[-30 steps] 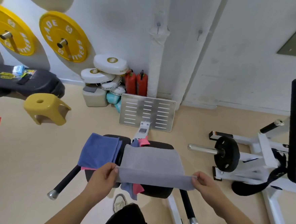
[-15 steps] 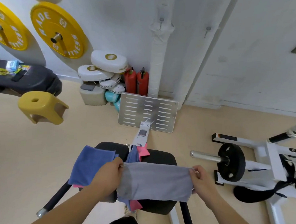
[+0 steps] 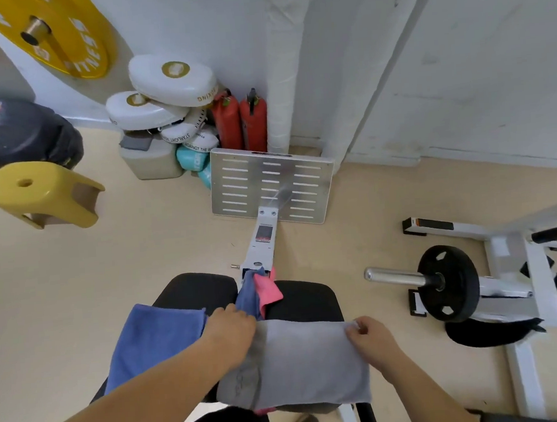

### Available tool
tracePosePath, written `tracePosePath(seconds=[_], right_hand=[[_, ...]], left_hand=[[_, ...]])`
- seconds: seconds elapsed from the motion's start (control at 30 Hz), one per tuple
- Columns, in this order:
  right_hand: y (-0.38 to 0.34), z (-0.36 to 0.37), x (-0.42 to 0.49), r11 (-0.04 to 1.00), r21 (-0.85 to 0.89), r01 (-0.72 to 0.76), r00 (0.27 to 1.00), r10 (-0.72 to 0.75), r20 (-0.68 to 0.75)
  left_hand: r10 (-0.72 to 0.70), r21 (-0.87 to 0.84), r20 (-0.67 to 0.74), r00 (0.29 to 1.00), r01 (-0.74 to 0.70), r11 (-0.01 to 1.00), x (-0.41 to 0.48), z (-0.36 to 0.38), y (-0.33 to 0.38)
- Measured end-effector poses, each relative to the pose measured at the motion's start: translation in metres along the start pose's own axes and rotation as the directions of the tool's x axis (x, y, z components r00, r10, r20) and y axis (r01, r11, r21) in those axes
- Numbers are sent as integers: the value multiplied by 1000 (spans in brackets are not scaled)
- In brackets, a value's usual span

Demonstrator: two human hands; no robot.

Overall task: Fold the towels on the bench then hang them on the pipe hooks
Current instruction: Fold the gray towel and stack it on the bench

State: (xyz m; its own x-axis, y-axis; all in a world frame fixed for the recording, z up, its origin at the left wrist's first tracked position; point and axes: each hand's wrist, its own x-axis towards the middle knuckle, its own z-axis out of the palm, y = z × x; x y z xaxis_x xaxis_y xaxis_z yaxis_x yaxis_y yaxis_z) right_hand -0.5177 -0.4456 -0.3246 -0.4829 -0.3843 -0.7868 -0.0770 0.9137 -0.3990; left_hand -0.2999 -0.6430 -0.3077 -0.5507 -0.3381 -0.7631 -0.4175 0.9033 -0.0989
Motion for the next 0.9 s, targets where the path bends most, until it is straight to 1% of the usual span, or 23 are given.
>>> tracePosePath(seconds=[0.1, 0.2, 0.3, 0.37, 0.4, 0.47, 0.5, 0.53, 0.6, 0.67, 0.73, 0.8, 0.83, 0.87, 0.9], right_hand=[[0, 2, 5, 996, 77, -34, 999, 32, 23], [5, 0, 8, 981, 177, -76, 996, 66, 64], [14, -4, 5, 963, 240, -121, 987, 91, 133], [20, -7, -3, 945, 299, -130, 983, 84, 163], [22, -9, -9, 928, 346, -136, 982, 79, 174], [28, -12, -22, 879, 449, -159, 976, 71, 207], [32, -14, -31, 856, 489, -167, 972, 60, 227], [35, -15, -40, 835, 525, -165, 970, 40, 241], [43, -17, -59, 803, 581, -135, 976, 7, 216], [53, -20, -80, 788, 612, -64, 991, -19, 129], [59, -26, -105, 803, 594, 52, 997, -71, 9], [61, -33, -131, 813, 554, 180, 984, -146, -107], [59, -35, -146, 806, 539, 244, 970, -188, -157], [55, -37, -161, 792, 530, 303, 953, -233, -196], [50, -37, -176, 780, 520, 350, 936, -272, -221]], left_hand=[[31, -40, 56, 998, -29, 999, 10, 5, -3], [17, -23, 16, 1000, -16, 1000, 14, 3, -2], [-13, -52, 39, 999, 15, 999, 12, 0, 2], [-38, -121, 63, 997, 45, 992, 7, -2, 3], [-49, -182, 72, 996, 62, 981, 1, -6, 3], [-64, -336, 45, 997, 75, 939, -17, -14, 2], [-65, -428, 23, 998, 69, 901, -27, -18, 1], [-67, -537, 20, 998, 67, 841, -40, -22, 1], [-56, -745, 16, 998, 49, 666, -69, -26, 2], [-54, -863, -31, 998, 0, 505, -101, -27, 4], [-84, -927, -70, 994, -34, 372, -132, -27, 13], [-194, -965, -140, 971, -90, 245, -157, -26, 29], [-266, -980, -162, 950, -122, 159, -168, -27, 40], [-339, -986, -164, 926, -149, 68, -177, -29, 54], [-408, -986, -156, 899, -170, 3, -186, -33, 68]])
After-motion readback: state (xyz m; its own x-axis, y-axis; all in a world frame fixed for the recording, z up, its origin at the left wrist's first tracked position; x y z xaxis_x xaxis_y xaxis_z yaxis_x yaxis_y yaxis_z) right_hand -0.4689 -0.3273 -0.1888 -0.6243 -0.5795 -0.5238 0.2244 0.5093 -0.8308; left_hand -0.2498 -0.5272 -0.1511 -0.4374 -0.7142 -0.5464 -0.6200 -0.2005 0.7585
